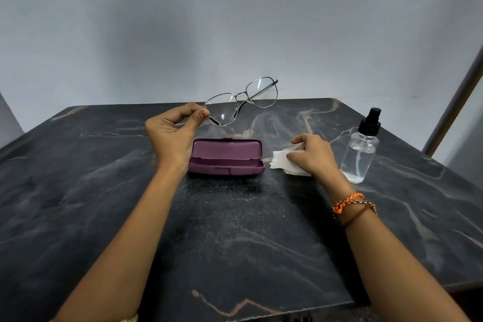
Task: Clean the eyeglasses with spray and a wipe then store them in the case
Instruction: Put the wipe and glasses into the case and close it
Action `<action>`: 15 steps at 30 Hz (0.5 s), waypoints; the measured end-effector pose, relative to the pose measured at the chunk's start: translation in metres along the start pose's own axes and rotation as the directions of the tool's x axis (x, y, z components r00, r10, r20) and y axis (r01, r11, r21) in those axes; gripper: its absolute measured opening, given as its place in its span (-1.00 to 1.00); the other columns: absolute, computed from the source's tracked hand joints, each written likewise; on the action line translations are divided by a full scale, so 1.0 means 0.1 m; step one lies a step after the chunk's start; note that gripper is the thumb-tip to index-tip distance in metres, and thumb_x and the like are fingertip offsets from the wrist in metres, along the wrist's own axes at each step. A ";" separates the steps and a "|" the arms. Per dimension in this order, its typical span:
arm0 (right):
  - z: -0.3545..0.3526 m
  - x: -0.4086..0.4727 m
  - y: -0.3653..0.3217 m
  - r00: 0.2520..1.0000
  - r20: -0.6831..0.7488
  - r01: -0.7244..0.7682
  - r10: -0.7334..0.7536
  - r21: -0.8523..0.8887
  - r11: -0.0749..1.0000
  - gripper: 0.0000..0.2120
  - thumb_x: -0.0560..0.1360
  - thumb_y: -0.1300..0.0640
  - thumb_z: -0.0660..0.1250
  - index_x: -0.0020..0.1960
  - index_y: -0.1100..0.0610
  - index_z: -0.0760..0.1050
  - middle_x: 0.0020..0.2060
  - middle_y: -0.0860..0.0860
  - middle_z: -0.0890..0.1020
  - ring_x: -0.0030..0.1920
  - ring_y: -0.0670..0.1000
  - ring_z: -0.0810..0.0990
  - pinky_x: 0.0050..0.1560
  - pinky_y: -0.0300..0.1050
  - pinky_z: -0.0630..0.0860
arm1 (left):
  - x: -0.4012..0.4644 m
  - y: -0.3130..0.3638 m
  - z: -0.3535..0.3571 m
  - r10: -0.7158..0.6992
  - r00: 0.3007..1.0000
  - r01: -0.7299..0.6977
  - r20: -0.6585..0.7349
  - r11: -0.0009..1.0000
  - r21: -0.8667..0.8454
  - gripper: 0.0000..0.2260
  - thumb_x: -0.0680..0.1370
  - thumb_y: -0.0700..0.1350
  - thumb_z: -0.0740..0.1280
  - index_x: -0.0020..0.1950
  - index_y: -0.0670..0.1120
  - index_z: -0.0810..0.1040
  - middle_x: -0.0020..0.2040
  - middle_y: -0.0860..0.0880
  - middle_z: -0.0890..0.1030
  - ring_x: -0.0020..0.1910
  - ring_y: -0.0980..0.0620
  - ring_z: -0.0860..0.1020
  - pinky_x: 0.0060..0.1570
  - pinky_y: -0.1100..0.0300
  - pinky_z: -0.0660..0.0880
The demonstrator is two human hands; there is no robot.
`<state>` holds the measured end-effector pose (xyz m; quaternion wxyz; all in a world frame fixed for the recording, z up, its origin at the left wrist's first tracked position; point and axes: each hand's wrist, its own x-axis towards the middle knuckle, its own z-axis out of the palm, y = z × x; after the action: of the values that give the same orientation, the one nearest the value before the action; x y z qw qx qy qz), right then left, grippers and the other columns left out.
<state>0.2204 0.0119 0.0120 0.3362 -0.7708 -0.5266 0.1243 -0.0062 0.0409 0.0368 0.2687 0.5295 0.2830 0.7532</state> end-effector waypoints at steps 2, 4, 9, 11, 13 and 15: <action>0.01 -0.01 0.01 1.000 0.007 -0.006 0.007 -0.032 0.999 -0.59 0.37 0.16 0.34 0.22 0.11 0.47 0.15 0.16 0.56 0.20 0.17 0.48 0.11 -0.05 0.43 | 0.00 0.01 0.00 -0.002 1.000 0.002 0.008 1.000 -0.007 -0.74 0.28 -0.28 0.46 -0.06 -0.22 0.58 -0.42 0.24 0.63 -0.32 0.24 0.59 -0.17 0.33 0.56; 0.01 -0.01 0.01 1.000 0.027 0.005 -0.003 -0.081 0.997 -0.60 0.37 0.14 0.38 0.20 0.10 0.48 0.16 0.15 0.56 0.21 0.17 0.47 0.12 -0.04 0.43 | -0.01 0.02 0.01 -0.007 1.000 0.007 0.016 1.000 -0.012 -0.75 0.28 -0.29 0.46 -0.07 -0.21 0.58 -0.42 0.23 0.64 -0.32 0.23 0.59 -0.17 0.34 0.56; -0.01 -0.01 0.02 0.998 0.059 0.043 -0.036 -0.120 0.992 -0.64 0.37 0.08 0.40 0.15 0.12 0.53 0.13 0.13 0.60 0.20 0.16 0.50 0.15 -0.02 0.45 | -0.02 0.05 0.02 -0.011 1.000 0.011 0.010 1.000 -0.029 -0.77 0.28 -0.30 0.45 -0.08 -0.20 0.58 -0.42 0.22 0.64 -0.31 0.22 0.59 -0.18 0.34 0.56; 0.00 -0.03 0.00 0.994 -0.030 0.099 -0.102 -0.096 0.990 -0.68 0.40 0.05 0.38 0.11 0.15 0.56 0.10 0.12 0.62 0.19 0.15 0.51 0.11 -0.04 0.44 | -0.01 0.05 0.02 -0.014 1.000 0.015 0.005 0.999 -0.044 -0.75 0.28 -0.31 0.45 -0.07 -0.22 0.58 -0.41 0.21 0.64 -0.31 0.22 0.60 -0.19 0.35 0.56; -0.04 -0.05 -0.04 0.963 -0.183 0.198 -0.197 -0.011 0.980 -0.73 0.43 0.06 0.36 0.08 0.15 0.59 0.04 0.08 0.66 0.09 0.08 0.57 0.05 -0.10 0.45 | -0.02 0.07 0.02 -0.021 1.000 0.021 0.009 0.998 -0.055 -0.77 0.26 -0.27 0.46 -0.10 -0.22 0.59 -0.41 0.20 0.65 -0.30 0.21 0.60 -0.17 0.33 0.56; -0.11 -0.08 -0.13 0.906 -0.331 0.314 -0.264 0.107 0.943 -0.79 0.46 0.08 0.33 0.04 0.13 0.61 -0.10 0.03 0.69 -0.11 -0.01 0.61 -0.11 -0.23 0.46 | -0.02 0.09 0.02 -0.029 0.999 0.031 0.027 0.998 -0.063 -0.84 0.24 -0.23 0.46 -0.21 -0.16 0.61 -0.41 0.21 0.65 -0.29 0.20 0.60 -0.14 0.31 0.56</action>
<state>0.2137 0.0031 0.0267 0.4897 -0.6648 -0.5640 -0.0093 -0.0044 0.0333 0.0429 0.3005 0.5263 0.2631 0.7507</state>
